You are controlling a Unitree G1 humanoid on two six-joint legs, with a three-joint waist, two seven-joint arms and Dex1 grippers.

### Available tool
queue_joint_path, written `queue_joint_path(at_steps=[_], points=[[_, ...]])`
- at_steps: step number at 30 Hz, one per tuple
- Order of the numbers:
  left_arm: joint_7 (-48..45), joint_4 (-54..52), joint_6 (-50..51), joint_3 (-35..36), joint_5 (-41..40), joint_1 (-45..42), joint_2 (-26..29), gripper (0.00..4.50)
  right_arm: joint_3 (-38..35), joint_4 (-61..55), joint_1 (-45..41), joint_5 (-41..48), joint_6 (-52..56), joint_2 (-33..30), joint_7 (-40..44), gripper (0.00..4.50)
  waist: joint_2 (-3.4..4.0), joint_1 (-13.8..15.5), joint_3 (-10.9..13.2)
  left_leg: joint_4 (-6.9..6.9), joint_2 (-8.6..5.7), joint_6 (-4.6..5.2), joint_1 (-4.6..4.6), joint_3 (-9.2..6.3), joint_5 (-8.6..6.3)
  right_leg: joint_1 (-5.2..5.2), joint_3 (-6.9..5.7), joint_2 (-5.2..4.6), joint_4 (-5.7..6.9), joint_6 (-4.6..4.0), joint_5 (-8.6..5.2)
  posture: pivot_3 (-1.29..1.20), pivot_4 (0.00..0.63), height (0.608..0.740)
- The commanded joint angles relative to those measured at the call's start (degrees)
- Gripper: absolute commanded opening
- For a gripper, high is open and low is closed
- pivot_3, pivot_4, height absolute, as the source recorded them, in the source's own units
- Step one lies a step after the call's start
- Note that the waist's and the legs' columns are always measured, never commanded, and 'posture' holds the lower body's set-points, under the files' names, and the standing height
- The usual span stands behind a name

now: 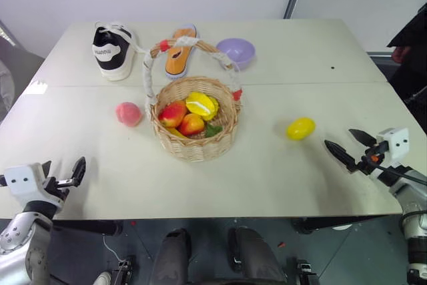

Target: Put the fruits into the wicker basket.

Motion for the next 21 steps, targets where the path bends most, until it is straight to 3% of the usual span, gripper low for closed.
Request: queue_joint_path(at_steps=[1,9,15,21], points=[[-0.67,-1.13,0.63,0.28,-0.61,-0.26,1.04,4.50,-1.42,-3.42,0.43,0.94,-0.42,0.25,-0.89,4.46,0.00,-0.04,0.00,0.00,0.00,0.00,0.00,0.01,0.00,0.00,0.01,0.00,0.00,0.00,0.00,0.00,0.150,0.740],[-0.82,-2.93,4.10,0.19,-3.45,-1.70,1.14,4.50,-1.35,-9.40,1.34,2.42,2.16,0.30,-2.26,4.46,0.00,0.02,0.00,0.01,0.01,0.00,0.00,0.03,0.00,-0.01,0.03,0.00,0.01,0.01,0.00,0.00,0.150,0.740],[9.06,-3.34,12.39,-0.86,-0.97,-11.66,3.35,4.50,-0.04,-24.10,0.03,11.57,14.65,-2.73,0.46,4.46,-0.01,0.07,0.00,0.04,0.01,0.00,0.00,0.00,0.00,-0.03,0.03,0.03,0.11,0.06,0.01,0.00,0.150,0.740],[16.00,-7.52,27.35,-5.07,-3.31,-23.39,3.44,4.50,1.19,-37.15,-2.60,22.05,27.23,-9.04,3.46,4.46,-0.07,0.13,0.01,0.06,-0.01,0.00,-0.05,0.02,0.00,-0.02,0.04,0.03,0.08,0.33,0.18,0.00,0.150,0.740]])
